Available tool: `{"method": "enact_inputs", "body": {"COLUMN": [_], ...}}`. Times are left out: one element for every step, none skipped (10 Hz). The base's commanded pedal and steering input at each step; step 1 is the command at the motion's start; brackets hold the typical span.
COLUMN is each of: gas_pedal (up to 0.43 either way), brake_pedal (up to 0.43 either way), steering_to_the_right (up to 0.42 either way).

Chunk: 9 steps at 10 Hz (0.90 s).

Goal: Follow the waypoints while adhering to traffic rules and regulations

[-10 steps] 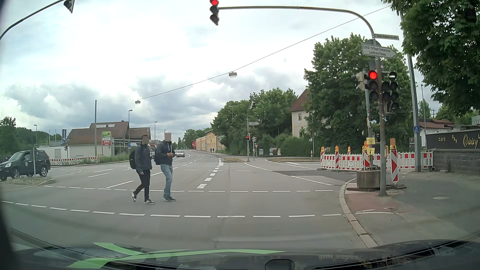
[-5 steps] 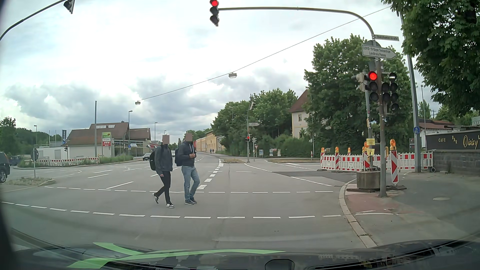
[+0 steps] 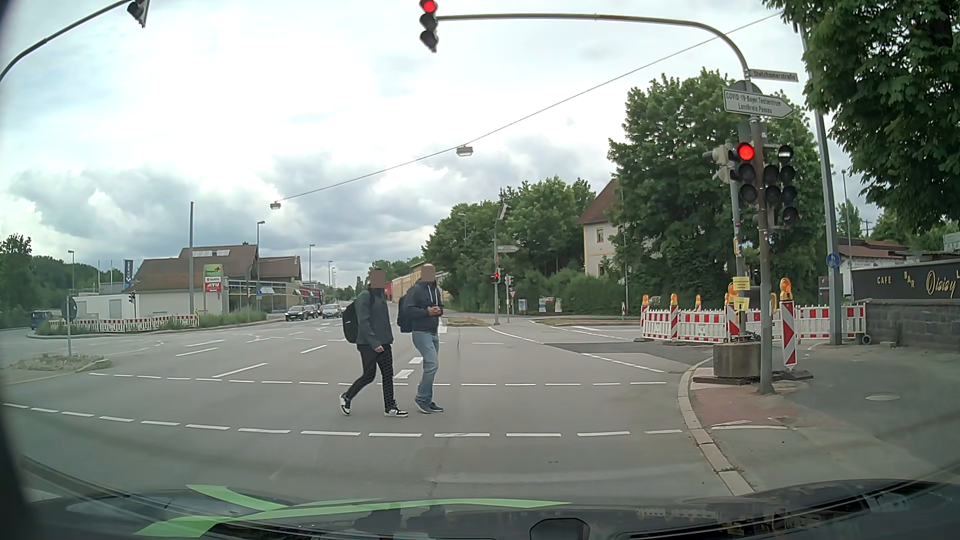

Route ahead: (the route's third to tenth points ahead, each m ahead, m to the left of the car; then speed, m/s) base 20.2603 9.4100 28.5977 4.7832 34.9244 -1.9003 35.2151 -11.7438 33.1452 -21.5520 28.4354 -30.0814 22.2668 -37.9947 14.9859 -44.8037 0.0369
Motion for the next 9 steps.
{"method": "enact_inputs", "body": {"gas_pedal": [0.0,0.0,0.0,0.0,0.0,0.0,0.0,0.0,0.0], "brake_pedal": [0.207,0.207,0.207,0.207,0.207,0.207,0.207,0.207,0.207], "steering_to_the_right": [-0.004,-0.004,-0.004,-0.004,-0.004,-0.004,-0.004,-0.003,-0.003]}}
